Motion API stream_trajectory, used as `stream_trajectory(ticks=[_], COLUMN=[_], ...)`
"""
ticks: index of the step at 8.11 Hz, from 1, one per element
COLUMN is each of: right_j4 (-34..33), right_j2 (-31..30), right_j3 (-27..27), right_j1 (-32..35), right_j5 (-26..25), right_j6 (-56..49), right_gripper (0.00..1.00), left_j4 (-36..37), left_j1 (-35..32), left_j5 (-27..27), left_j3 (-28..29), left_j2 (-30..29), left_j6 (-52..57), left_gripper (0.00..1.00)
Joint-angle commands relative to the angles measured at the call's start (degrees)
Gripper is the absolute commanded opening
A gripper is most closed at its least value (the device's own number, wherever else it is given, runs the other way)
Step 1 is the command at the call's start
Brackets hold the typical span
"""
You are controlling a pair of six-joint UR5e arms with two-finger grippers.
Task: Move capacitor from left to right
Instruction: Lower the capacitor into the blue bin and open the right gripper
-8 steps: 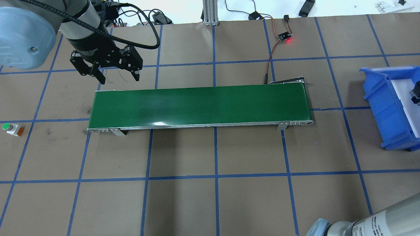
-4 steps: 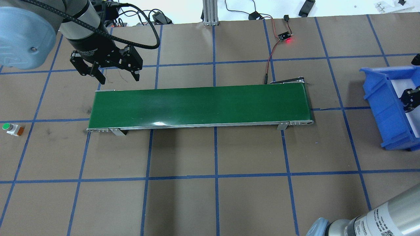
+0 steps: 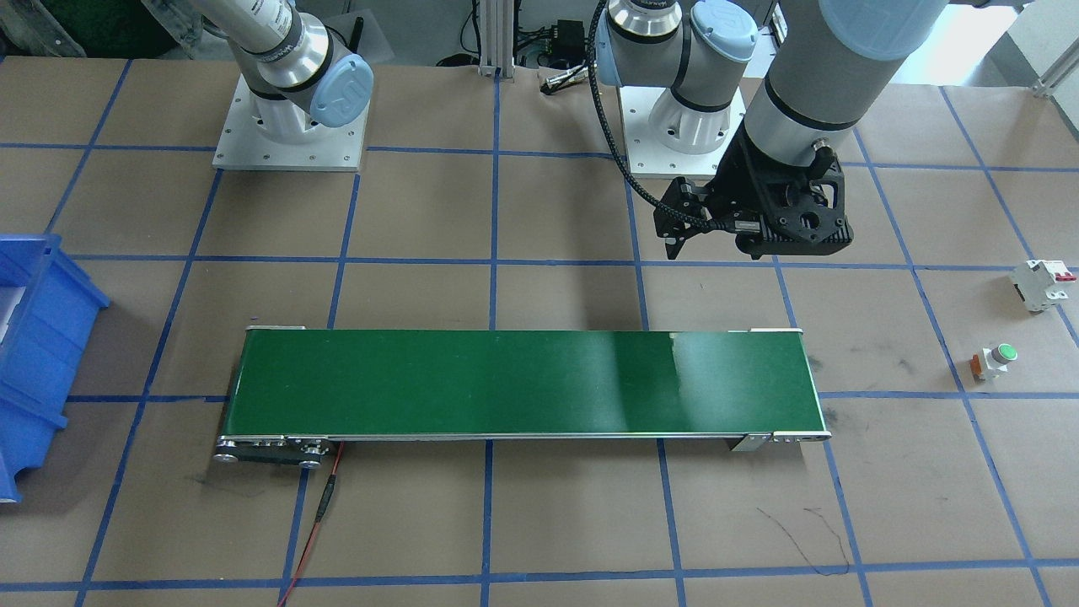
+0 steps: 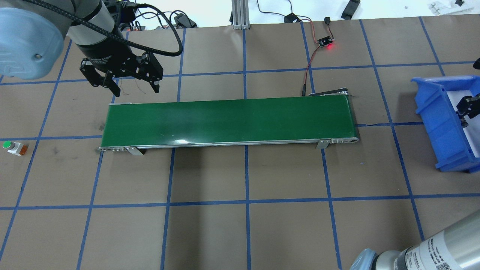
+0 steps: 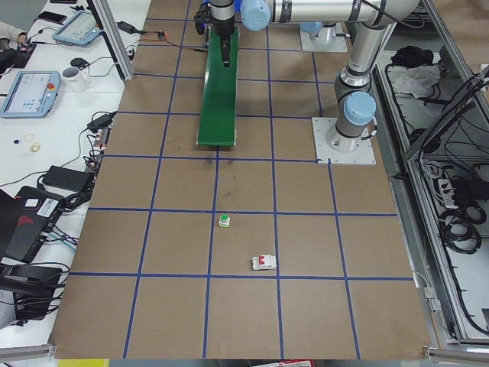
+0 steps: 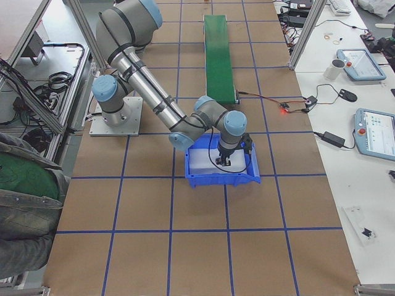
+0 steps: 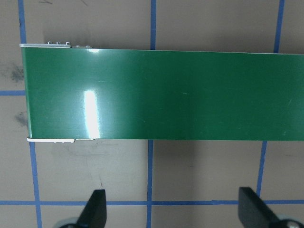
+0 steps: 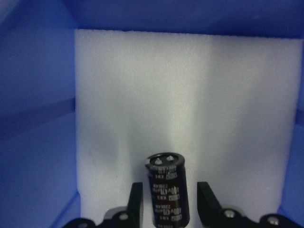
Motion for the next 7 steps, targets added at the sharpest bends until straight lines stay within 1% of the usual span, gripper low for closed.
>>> stream_trajectory(ticks=[1, 2, 3, 4, 5, 6, 7], right_j4=[-1.28, -1.28, -1.1, -0.14, 0.04, 0.13, 1.44], right_j2=[-0.29, -1.6, -4.4, -7.04, -9.76, -11.96, -14.51], right_j3=[0.0, 0.0, 0.0, 0.0, -0.08, -0.17, -0.26], right_j1=[-0.29, -0.2, -0.2, -0.2, -0.2, 0.06, 0.58], right_j5=[0.84, 0.84, 0.84, 0.5, 0.4, 0.49, 0.32], right_j6=[0.24, 1.2, 2.78, 5.06, 5.17, 5.6, 7.52], right_gripper=[0.78, 0.8, 0.83, 0.83, 0.88, 1.0, 1.0], left_j4=[0.0, 0.0, 0.0, 0.0, 0.0, -0.09, -0.09], left_j1=[0.0, 0.0, 0.0, 0.0, 0.0, 0.0, 0.0], left_j5=[0.0, 0.0, 0.0, 0.0, 0.09, 0.0, 0.0], left_j3=[0.0, 0.0, 0.0, 0.0, 0.0, 0.0, 0.0], left_j2=[0.0, 0.0, 0.0, 0.0, 0.0, 0.09, 0.09], left_j6=[0.0, 0.0, 0.0, 0.0, 0.0, 0.0, 0.0], left_gripper=[0.97, 0.97, 0.97, 0.97, 0.97, 0.98, 0.98])
